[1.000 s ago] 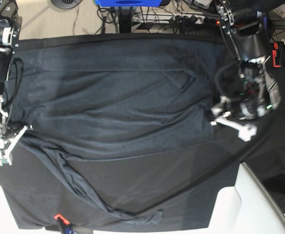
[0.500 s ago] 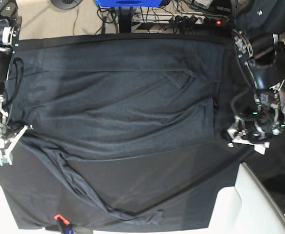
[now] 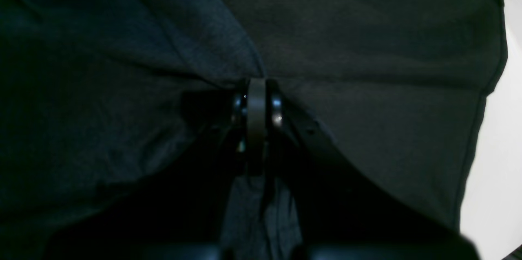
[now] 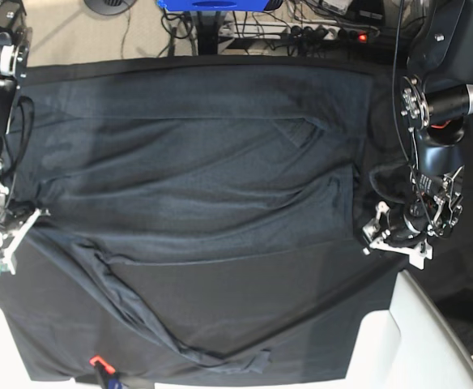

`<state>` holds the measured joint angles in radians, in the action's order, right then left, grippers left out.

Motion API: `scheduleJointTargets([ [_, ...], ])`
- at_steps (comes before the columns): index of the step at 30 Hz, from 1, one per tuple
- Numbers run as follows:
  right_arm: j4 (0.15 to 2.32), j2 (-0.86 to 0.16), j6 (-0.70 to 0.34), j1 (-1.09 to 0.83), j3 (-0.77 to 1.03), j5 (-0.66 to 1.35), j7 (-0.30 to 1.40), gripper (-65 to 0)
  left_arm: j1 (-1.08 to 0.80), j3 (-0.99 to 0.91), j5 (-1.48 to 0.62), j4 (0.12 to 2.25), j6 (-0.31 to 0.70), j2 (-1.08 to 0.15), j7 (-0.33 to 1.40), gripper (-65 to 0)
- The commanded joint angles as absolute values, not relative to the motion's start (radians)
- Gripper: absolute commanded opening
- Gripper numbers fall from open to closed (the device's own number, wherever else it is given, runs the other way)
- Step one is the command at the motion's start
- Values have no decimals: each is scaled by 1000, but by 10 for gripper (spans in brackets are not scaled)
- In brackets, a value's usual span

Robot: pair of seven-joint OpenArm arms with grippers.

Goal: Fold the T-shirt properly
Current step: 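Close the left gripper on the grey shirt's side edge, then lift both grasped edges and fold the shirt section over the body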

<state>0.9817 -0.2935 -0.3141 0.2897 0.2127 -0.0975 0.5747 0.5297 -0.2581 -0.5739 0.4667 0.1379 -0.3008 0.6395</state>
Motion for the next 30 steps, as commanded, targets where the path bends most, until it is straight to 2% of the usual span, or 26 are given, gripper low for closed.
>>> scheduleJointTargets([
  [1, 1001, -312, -309, 315, 217, -99, 559, -645, 538, -255, -565, 469, 131, -292, 662, -306],
  [8, 1000, -312, -309, 315, 217, -99, 559, -645, 544, -252, -567, 544, 131, -245, 687, -306],
  [22, 1000, -308, -309, 315, 217, -99, 559, -645, 562, -248, -562, 541, 131, -240, 644, -314],
  [25, 1000, -308, -309, 315, 217, -99, 559, -645, 564, -246, -562, 478, 131, -223, 593, -403],
  [30, 1000, -308, -309, 315, 217, -99, 559, -645, 570, -246, -562, 424, 131, -223, 521, -624],
])
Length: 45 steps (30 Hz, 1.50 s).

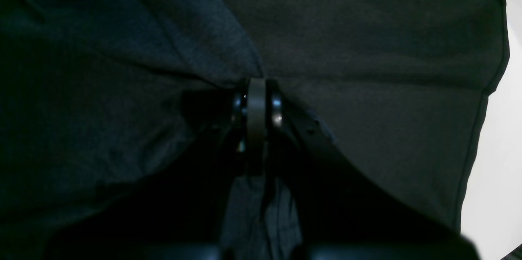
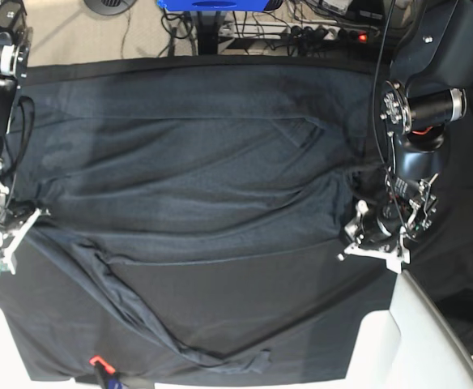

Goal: Fold the T-shirt properly
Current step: 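Lift both grasped edges and fold the shirt section over the body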

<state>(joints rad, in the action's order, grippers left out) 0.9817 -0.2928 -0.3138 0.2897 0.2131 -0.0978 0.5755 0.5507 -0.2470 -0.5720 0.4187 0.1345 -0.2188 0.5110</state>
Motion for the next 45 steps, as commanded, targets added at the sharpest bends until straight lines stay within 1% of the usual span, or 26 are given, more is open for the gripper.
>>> scheduleJointTargets([
  [1, 1000, -308, -309, 315, 217, -99, 559, -645, 570, -246, -562, 424, 131, -223, 518, -650],
  [10, 1000, -306, -309, 315, 213, -99, 553, -645, 622, -246, -562, 461, 133, -223, 524, -650],
  [15, 998, -306, -309, 321, 211, -97, 545, -644, 656, -248, -562, 553, 133, -223, 618, -650],
  [19, 997, -306, -309, 321, 211, -97, 483, -644, 656, -248, -567, 622, 133, -222, 653, -650],
  [26, 997, -306, -309, 321, 217, -97, 395, -642, 656, -248, -567, 630, 133, -228, 654, -650],
  [32, 989, -306, -309, 321, 219, -97, 354, -642, 656, -255, -568, 630, 136, -231, 654, -650],
  [36, 917, -308, -309, 352, 219, -97, 352, -642, 656, -257, -570, 653, 136, -231, 654, -650],
  [43, 855, -309, -308, 371, 219, -97, 303, -642, 570, -257, -570, 809, 136, -222, 691, -650],
  [45, 855, -311, -277, 372, 219, -97, 305, -642, 550, -257, -570, 826, 136, -222, 691, -650],
])
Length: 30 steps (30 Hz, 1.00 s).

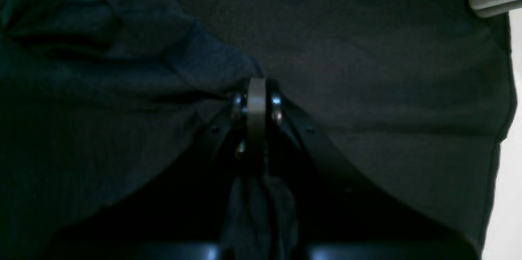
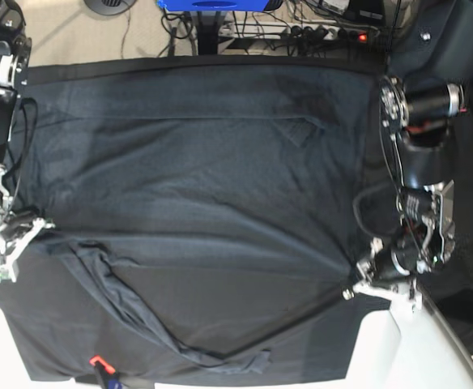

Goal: Fold the T-shirt properly
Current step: 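Lift both grasped edges and fold the shirt section over the body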

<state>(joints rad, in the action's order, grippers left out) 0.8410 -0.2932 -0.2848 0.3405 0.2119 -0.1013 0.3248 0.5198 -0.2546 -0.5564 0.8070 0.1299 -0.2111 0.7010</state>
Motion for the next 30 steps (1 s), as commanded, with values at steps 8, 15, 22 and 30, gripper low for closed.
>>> scheduleJointTargets([
  [8, 854, -312, -203, 357, 217, -97, 328, -642, 506, -257, -598, 832, 136, -222, 694, -650],
  [15, 855, -312, -205, 344, 213, -97, 389, -642, 438, -246, -799, 885, 136, -249, 696, -650],
  [22, 860, -312, -205, 329, 216, -97, 444, -644, 355, -257, -809, 1067, 136, -248, 835, -650],
  [30, 898, -312, -205, 285, 217, -97, 460, -645, 260, -257, -811, 1251, 136, -249, 941, -650],
])
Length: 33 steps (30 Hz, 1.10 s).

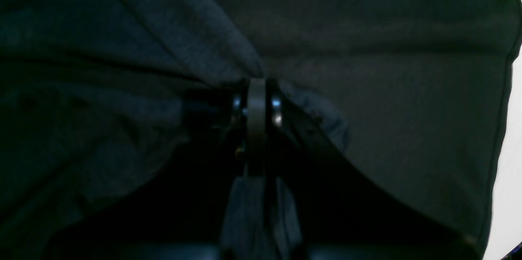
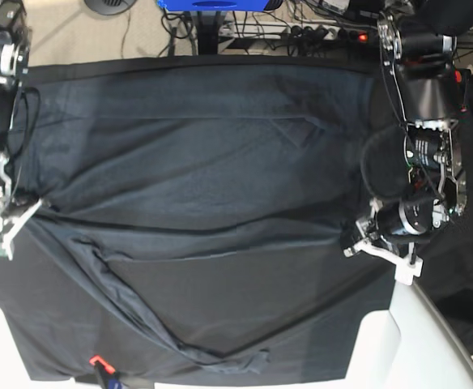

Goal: Fold the T-shirt properly
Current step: 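Lift both grasped edges and fold the shirt section over the body, then lay the folded layer down flat while holding it with both grippers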

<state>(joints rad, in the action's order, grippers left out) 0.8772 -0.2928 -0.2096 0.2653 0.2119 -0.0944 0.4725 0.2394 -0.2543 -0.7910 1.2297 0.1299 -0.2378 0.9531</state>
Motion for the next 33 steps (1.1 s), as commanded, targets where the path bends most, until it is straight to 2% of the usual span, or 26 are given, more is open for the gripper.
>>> scheduleJointTargets([
  [1, 918, -312, -205, 269, 217, -97, 460, -645, 252, -259, -811, 1260, 136, -251, 944, -650],
  [13, 1106, -312, -205, 159, 220, -94, 503, -645, 163, -259, -812, 1274, 134, -295, 946, -650],
  [17, 1167, -312, -205, 130, 274, -94, 538, -645, 130, -260, -814, 1279, 136, -320, 946, -650],
  [22, 1176, -312, -206, 110, 283, -94, 538, -645, 82, -274, -814, 1359, 136, -326, 947, -650],
  [28, 1176, -312, -206, 84, 285, -94, 538, -645, 47, -346, -814, 1397, 136, -308, 1027, -650],
  [33, 1259, -312, -206, 31, 286, -94, 539, -645, 1, -344, -814, 1443, 136, -308, 1026, -650],
])
